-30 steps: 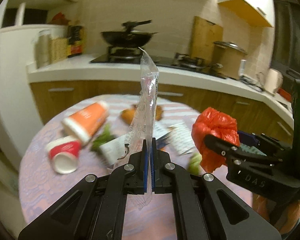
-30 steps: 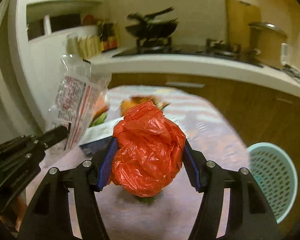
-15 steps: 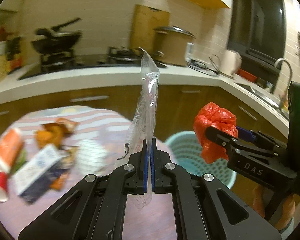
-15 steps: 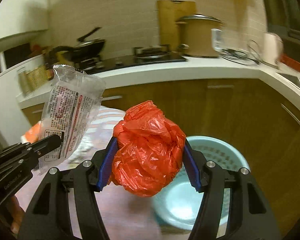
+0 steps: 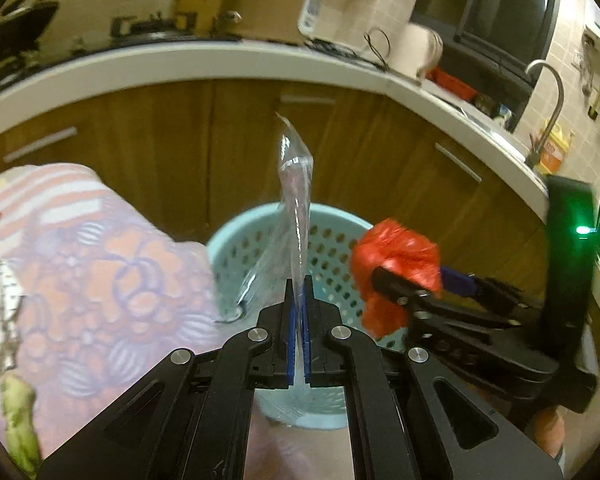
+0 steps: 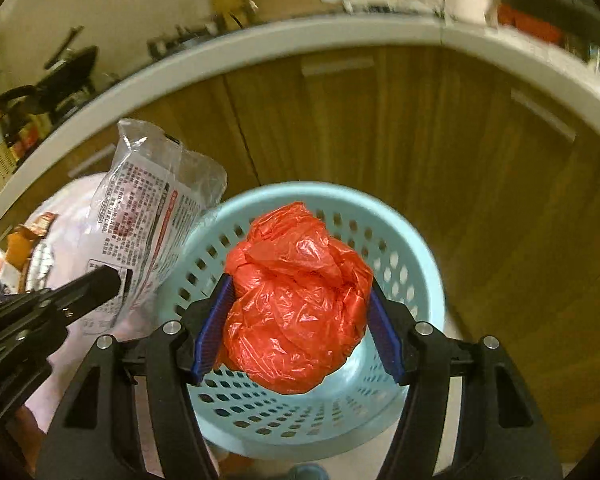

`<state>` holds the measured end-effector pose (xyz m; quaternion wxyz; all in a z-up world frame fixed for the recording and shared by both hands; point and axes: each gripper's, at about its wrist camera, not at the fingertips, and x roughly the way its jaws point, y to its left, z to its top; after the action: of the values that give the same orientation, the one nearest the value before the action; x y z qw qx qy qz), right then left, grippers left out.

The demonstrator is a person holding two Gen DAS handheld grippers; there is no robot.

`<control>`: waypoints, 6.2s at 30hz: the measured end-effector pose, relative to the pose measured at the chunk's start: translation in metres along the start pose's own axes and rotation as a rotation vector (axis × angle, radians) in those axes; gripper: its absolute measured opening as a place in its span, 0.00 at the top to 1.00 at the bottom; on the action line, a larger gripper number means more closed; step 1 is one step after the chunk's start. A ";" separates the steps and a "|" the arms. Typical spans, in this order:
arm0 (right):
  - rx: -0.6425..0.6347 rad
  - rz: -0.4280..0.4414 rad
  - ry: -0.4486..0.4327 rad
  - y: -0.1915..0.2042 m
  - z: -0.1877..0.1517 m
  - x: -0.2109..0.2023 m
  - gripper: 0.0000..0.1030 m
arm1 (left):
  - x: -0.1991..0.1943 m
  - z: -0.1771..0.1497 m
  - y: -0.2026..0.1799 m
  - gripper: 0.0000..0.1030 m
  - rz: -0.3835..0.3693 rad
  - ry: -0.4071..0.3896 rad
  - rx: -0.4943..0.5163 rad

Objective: Collect trash
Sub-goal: 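Carry both items over the blue basket and open both tools to drop them, then grasp the red-and-white paper cup with the left tool while the right tool reaches the greens, then grasp the green vegetable scrap with the right tool and lift it, then carry the cup and greens over the basket and open both tools, then grasp the white milk carton with the left tool while the right tool grasps the polka-dot paper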

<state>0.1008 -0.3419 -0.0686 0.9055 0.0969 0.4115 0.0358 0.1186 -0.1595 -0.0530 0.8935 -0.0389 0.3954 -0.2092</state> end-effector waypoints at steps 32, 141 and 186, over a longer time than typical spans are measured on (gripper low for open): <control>0.003 -0.014 0.020 0.006 0.002 -0.001 0.31 | -0.044 -0.006 0.016 0.48 0.006 -0.096 -0.028; -0.003 -0.036 -0.060 0.024 0.001 -0.033 0.83 | -0.044 0.002 0.019 0.43 0.070 -0.149 -0.102; -0.143 0.109 -0.088 0.104 -0.001 -0.049 0.70 | -0.118 -0.008 0.065 0.38 0.088 -0.248 -0.176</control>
<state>0.0692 -0.2471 -0.0116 0.9241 0.0558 0.3618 0.1100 0.0645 -0.0518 0.0081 0.9369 -0.1252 0.3004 -0.1280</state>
